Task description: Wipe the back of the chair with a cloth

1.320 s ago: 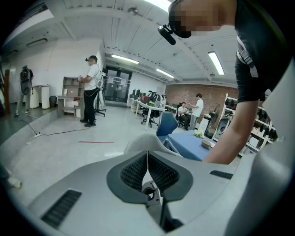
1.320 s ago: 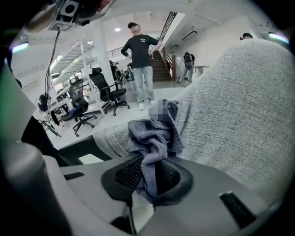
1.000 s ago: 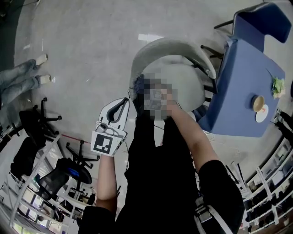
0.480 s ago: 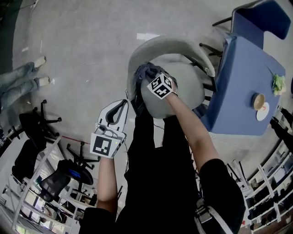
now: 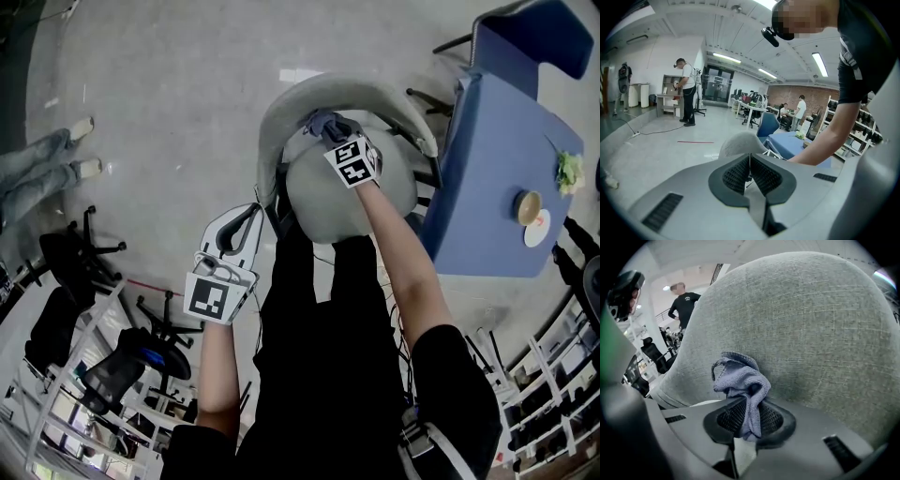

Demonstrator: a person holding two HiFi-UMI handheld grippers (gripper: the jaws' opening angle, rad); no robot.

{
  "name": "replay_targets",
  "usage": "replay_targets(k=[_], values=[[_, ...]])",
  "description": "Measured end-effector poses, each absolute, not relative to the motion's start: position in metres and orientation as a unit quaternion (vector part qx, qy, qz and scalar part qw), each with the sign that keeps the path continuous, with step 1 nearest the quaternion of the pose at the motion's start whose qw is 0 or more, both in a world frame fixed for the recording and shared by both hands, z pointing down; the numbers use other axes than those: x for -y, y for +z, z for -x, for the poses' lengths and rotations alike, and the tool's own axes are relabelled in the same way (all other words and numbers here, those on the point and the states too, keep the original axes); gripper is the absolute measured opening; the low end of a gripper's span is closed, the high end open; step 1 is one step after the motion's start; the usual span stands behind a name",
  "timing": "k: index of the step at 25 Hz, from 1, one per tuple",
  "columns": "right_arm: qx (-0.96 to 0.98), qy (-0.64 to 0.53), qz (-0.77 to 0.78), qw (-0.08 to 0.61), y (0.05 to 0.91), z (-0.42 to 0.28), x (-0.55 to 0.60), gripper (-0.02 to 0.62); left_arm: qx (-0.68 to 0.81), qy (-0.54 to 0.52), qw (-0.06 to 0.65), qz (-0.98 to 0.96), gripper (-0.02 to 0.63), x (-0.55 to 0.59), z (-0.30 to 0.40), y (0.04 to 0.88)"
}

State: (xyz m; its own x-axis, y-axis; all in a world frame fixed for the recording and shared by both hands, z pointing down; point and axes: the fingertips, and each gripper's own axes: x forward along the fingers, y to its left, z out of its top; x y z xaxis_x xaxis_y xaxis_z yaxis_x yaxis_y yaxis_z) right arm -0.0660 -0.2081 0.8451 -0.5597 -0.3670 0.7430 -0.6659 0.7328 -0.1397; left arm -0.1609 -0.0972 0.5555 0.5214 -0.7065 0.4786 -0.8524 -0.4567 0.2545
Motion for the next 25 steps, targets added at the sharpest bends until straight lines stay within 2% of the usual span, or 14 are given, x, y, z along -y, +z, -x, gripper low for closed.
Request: replay_targets(k=[8,18,25], values=[[0.804,0.288,-0.421,0.305,0.852,-0.002,0.231,0.078,0.46,0.156,0.236,-0.842,0.028,0.099,0.153,0.553],[0.721,0.315,-0.535,0.308,0.863,-0.1,0.224,0.078,0.451,0.156,0.233,-0.847,0.028,0.104,0.14,0.55],[0.697,0.323,-0.561,0.308,0.864,-0.132,0.214,0.078,0.438,0.164,0.231,-0.853,0.028,0.104,0.131,0.55]])
